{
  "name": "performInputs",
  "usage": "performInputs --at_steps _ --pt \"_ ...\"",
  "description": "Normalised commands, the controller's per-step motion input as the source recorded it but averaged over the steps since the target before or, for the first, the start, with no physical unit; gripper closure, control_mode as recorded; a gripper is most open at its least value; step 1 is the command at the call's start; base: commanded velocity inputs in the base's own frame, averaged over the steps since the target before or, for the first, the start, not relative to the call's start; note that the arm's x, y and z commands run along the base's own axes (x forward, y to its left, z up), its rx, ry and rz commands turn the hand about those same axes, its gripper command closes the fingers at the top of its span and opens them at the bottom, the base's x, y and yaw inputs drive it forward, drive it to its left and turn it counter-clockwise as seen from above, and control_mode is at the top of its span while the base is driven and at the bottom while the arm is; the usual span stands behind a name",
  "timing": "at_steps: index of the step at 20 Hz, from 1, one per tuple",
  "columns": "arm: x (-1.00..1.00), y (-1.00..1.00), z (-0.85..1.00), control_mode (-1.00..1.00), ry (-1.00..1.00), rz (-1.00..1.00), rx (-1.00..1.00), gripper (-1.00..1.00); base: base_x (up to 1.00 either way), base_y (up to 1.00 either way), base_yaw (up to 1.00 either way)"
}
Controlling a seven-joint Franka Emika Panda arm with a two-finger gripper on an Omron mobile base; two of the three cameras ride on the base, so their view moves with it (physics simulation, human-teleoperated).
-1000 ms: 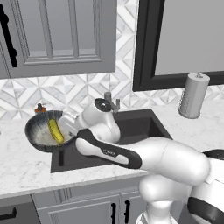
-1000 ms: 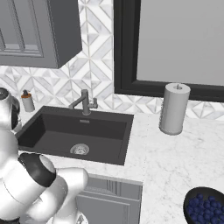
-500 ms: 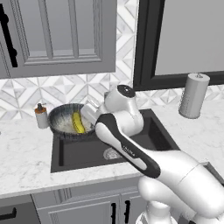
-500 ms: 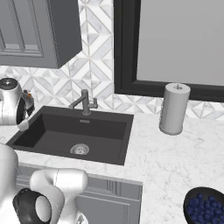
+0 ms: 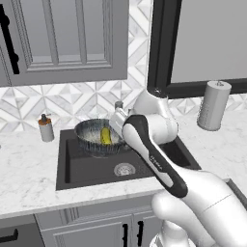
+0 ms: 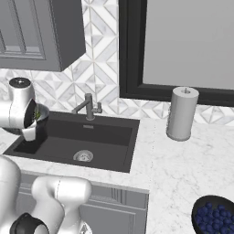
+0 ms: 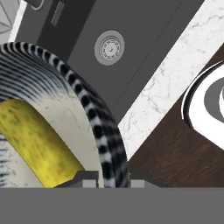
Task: Pick the cucumber from the sink and place it in the bowl. Then pick the bowl and place it in the microwave. Then close the microwave door and press the start button.
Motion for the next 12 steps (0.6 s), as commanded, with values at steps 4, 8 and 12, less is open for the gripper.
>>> performInputs --at_steps 4,8,12 --pt "-0.09 -0.43 -0.08 -1.00 0.14 -0.12 0.03 1.00 0.00 0.00 0.00" --pt "-0.34 0.00 -0.15 1.00 0.00 0.00 0.00 1.00 -0.19 0.12 0.01" --pt "0.00 0.00 0.00 1.00 0.00 0.00 0.00 1.00 -0.72 0.90 0.09"
